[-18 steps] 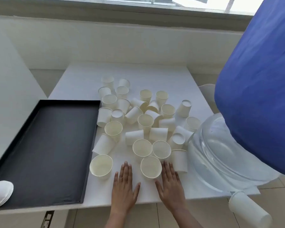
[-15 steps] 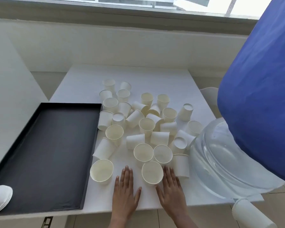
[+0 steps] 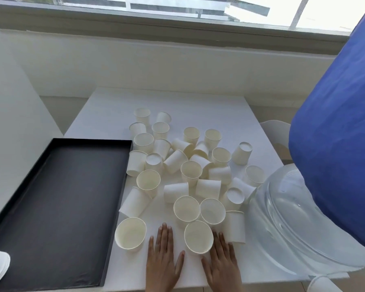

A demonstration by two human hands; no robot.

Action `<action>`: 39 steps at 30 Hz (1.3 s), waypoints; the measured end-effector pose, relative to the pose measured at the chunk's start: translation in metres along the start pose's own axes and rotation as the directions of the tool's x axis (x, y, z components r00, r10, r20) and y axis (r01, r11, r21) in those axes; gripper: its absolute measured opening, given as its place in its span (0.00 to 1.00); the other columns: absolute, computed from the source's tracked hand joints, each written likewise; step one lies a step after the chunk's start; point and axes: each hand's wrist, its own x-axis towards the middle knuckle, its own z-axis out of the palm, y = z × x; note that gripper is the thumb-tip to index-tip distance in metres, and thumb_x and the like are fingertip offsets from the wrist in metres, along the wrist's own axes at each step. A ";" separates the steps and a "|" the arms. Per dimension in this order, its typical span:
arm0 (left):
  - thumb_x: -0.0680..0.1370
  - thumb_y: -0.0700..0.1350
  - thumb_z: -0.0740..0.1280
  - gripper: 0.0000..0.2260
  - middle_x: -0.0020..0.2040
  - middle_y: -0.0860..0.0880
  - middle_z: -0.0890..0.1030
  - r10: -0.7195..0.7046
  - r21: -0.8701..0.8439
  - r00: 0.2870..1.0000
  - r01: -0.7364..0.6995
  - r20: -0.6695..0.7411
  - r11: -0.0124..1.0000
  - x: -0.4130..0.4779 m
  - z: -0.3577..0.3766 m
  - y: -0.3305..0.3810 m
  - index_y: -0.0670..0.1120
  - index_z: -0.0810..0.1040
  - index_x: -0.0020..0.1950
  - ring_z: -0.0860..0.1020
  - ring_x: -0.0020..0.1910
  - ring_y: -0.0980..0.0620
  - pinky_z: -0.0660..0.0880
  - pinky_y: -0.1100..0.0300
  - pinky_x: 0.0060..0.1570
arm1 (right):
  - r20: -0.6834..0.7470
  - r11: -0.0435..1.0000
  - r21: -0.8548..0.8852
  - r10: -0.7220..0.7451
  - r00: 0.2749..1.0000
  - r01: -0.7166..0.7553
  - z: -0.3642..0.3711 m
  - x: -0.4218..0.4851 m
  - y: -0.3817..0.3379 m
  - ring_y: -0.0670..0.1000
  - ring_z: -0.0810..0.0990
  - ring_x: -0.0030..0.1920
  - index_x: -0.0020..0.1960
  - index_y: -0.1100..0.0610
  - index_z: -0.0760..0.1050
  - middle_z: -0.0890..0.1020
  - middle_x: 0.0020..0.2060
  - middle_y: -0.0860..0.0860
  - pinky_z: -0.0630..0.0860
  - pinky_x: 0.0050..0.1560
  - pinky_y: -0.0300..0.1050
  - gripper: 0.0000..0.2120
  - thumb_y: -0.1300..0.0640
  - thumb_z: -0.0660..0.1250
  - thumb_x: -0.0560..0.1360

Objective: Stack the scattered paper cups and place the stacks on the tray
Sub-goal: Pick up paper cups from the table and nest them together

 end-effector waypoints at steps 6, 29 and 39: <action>0.79 0.57 0.37 0.28 0.76 0.48 0.35 0.020 0.017 0.999 -0.019 -0.035 1.000 0.008 0.001 0.001 0.42 0.39 0.75 0.37 0.75 0.54 0.48 0.55 0.69 | 0.010 1.000 0.015 0.025 1.000 -0.026 -0.001 0.007 0.002 0.43 0.39 0.75 0.66 0.58 0.68 0.38 0.75 0.43 0.40 0.72 0.39 0.29 0.44 0.38 0.80; 0.78 0.54 0.29 0.26 0.71 0.46 0.24 -0.024 0.188 0.999 0.019 0.023 0.982 0.024 -0.012 0.011 0.40 0.27 0.70 0.27 0.71 0.52 0.42 0.55 0.67 | 0.183 0.990 -0.008 0.142 0.973 -0.143 -0.014 0.015 -0.002 0.46 0.60 0.72 0.63 0.61 0.71 0.80 0.58 0.57 0.46 0.71 0.45 0.35 0.46 0.32 0.80; 0.67 0.54 0.69 0.21 0.56 0.41 0.81 0.023 0.205 0.959 -0.083 0.282 0.975 0.019 -0.023 0.019 0.39 0.82 0.51 0.75 0.64 0.46 0.65 0.56 0.67 | 0.235 0.993 -0.042 0.116 0.965 -0.110 -0.028 0.009 -0.007 0.57 0.81 0.55 0.57 0.64 0.78 0.81 0.56 0.58 0.77 0.49 0.62 0.37 0.45 0.35 0.80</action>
